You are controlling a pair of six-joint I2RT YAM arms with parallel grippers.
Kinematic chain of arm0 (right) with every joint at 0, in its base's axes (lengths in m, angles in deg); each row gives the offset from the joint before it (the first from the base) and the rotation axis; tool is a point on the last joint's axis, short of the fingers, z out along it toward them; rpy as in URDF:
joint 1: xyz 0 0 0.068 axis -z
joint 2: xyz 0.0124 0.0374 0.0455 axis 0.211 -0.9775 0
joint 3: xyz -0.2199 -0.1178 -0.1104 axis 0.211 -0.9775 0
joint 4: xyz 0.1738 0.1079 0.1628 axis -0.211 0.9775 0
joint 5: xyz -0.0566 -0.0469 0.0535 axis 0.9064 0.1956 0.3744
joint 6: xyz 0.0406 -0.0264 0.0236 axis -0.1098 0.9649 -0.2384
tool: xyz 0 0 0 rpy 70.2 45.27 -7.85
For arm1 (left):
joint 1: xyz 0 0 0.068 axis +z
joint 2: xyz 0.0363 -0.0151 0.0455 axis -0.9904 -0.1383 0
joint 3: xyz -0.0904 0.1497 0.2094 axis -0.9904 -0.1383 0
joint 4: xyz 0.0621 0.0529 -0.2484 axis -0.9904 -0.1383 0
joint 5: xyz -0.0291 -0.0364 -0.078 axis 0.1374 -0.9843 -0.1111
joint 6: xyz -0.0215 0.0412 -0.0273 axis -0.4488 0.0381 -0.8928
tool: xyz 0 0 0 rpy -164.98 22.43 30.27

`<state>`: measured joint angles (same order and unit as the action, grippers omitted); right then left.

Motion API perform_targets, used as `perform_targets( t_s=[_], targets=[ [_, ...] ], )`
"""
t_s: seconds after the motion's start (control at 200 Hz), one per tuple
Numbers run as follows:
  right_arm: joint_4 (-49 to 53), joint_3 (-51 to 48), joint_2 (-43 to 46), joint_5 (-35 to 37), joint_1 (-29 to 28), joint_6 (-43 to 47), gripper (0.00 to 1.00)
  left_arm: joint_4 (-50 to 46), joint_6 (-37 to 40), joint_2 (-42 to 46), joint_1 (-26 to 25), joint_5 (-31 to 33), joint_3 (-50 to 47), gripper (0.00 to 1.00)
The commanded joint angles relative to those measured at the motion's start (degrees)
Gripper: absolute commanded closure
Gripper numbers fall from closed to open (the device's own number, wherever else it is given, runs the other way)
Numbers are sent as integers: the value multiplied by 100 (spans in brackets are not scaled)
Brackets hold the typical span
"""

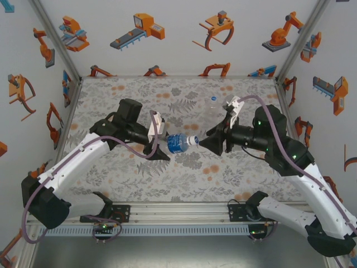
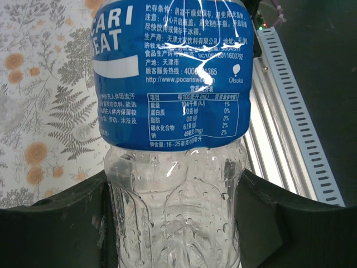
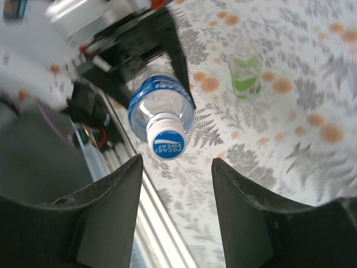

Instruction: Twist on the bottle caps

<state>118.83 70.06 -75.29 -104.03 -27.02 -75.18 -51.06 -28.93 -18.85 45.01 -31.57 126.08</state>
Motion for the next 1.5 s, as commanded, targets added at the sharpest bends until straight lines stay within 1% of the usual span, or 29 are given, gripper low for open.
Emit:
perform_targets(
  t_s=[0.0, 0.065, 0.135, 0.431, 0.601, 0.836, 0.901, 1.036, 1.142, 1.202, 1.262, 1.322, 1.367, 1.497],
  targets=[
    [-5, 146, 21, -1322, -39, 2440, 45, -255, 257, -16, 34, -415, 183, 100],
    [-19, 129, -14, -1532, -39, 3020, 44, -278, 283, -20, 33, -432, 191, 100],
    [-115, 77, -67, -1608, -43, 3339, 43, -295, 299, -3, 32, -436, 191, 100],
    [-518, -45, -285, -1742, -52, 3362, 44, -307, 301, -4, 38, -459, 192, 100],
    [-559, -148, -367, -1781, -61, 3346, 52, -314, 296, 20, 34, -438, 183, 100],
    [-555, -262, -429, -1765, -88, 3345, 54, -313, 294, 18, 23, -453, 183, 100],
    [-589, -294, -430, -1755, -104, 3336, 58, -310, 301, 37, 25, -447, 183, 100],
    [-625, -368, -410, -1683, -114, 3318, 61, -309, 310, 36, 25, -440, 187, 100],
    [-636, -388, -427, -1611, -123, 3198, 70, -314, 302, 42, 31, -439, 183, 100],
    [-709, -387, -437, -1511, -132, 2891, 76, -311, 309, 51, 30, -425, 183, 100],
    [-827, -414, -437, -1313, -131, 2341, 83, -310, 316, 58, 31, -408, 185, 100],
    [-1001, -485, -437, -1046, -132, 1400, 91, -310, 322, 72, 33, -369, 183, 100],
    [-1176, -562, -430, -775, -132, 572, 100, -302, 314, 79, 37, -346, 183, 100],
    [-1631, -872, -409, -28, -134, -2052, 100, -106, 147, 110, 46, -148, 128, 100]
  ],
)
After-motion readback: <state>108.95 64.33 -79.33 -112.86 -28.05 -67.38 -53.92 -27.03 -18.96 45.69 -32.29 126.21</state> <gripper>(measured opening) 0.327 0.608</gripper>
